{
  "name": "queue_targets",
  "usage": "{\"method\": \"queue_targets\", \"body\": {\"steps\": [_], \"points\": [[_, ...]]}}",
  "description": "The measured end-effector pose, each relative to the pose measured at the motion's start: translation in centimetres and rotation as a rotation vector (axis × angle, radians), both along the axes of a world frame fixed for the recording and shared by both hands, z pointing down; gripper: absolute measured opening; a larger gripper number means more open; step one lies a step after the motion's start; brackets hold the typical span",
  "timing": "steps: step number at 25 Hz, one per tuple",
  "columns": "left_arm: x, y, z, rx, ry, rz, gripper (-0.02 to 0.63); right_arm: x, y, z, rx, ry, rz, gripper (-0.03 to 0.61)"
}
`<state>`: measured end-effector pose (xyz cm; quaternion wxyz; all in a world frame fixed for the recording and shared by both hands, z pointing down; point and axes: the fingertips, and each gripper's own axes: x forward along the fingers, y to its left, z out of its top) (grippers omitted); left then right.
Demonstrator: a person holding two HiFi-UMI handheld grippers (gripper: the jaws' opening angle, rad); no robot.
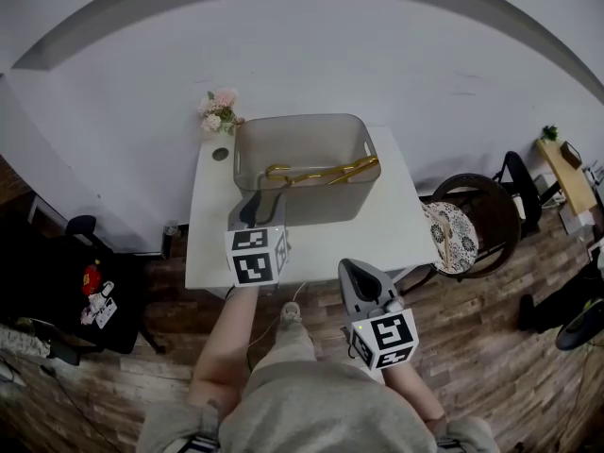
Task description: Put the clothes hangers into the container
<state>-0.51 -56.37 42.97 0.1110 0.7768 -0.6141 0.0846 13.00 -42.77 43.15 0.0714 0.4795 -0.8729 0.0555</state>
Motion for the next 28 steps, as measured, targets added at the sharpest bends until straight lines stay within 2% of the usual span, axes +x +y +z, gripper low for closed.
{"method": "queue_targets", "body": {"steps": [8,15,23,28], "points": [[-0.4,5.1,-1.0,0.036,0.045,-0.025,0.143,0.4,2.8,-0.1,-0.005,0.001,-0.005,0.002],[-1.7,9.4,-0.5,0.052,0.075,-0.041,0.039,0.8,4.3,0.4,-0.008,-0.003,0.016,0.003],[-3.3,13.7,0.1,0.067,0.096,-0.017,0.021,-0.4,5.5,0.3,0.003,0.008,0.040,0.002],[-5.0,17.5,0.4,0.072,0.101,0.001,0.017,-1.7,8.2,0.1,0.006,0.006,0.067,0.002]]}}
